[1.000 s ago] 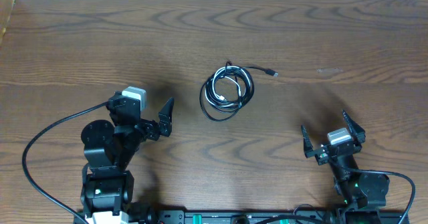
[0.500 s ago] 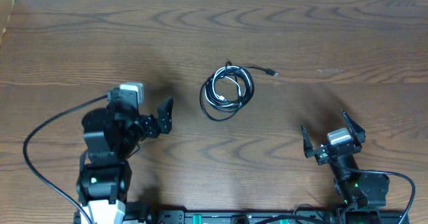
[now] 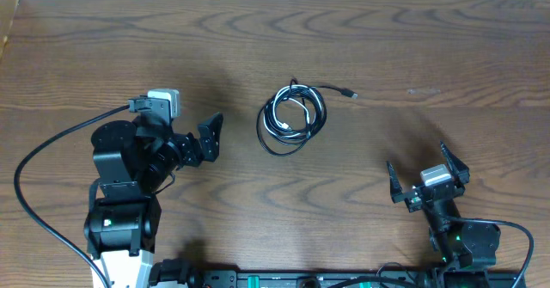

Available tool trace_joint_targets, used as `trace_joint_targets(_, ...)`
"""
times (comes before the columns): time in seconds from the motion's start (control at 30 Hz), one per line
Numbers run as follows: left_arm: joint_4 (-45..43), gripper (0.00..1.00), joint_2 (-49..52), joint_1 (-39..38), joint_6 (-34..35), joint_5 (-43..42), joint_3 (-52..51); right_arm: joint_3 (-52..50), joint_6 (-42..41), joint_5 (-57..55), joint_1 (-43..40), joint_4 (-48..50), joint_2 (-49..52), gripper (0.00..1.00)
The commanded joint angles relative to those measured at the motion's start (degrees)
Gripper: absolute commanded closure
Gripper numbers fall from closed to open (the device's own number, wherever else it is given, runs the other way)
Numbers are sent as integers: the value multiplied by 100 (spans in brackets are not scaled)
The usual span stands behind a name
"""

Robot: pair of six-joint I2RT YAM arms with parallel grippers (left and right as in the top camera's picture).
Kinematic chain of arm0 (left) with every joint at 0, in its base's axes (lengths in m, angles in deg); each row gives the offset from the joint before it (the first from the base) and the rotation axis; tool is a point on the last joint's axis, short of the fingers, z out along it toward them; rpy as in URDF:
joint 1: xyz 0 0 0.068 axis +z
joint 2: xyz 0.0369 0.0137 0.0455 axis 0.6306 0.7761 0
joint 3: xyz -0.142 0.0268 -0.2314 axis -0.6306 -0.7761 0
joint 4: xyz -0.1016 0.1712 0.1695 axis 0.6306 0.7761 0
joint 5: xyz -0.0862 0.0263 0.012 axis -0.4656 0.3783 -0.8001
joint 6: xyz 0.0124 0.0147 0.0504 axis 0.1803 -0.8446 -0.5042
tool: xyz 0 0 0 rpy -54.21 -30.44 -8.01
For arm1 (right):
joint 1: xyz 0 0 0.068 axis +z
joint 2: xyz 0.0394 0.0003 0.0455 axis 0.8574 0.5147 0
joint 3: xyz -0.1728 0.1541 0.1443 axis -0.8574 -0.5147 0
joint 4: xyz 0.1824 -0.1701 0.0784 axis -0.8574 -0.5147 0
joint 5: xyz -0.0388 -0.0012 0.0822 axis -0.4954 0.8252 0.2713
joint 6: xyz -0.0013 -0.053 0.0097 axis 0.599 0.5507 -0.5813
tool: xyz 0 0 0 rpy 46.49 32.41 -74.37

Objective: Untangle cables

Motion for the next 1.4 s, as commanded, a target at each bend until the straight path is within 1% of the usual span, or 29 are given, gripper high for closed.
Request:
trace_joint_targets(0.0,52,0,17,24,31,-155,96,-9,24,35,-4,-26,-2,1)
trace_joint_targets(0.2,212,0,17,24,35,-188,96,-9,22,35,-4,-26,-2,1)
trace_joint_targets(0.4,306,0,15,24,352,-195,96,-9,24,35,-4,-26,-2,1)
trace_joint_targets(0.87,195,0,15,24,350,-192,96,-9,24,35,-4,-26,-2,1)
trace_joint_targets(1.23,-133,0,15,24,350,-192,96,-9,22,35,-4,-26,-2,1)
trace_joint_targets(1.37,-420,0,15,24,350,-190,96,-9,22,35,-4,-26,-2,1)
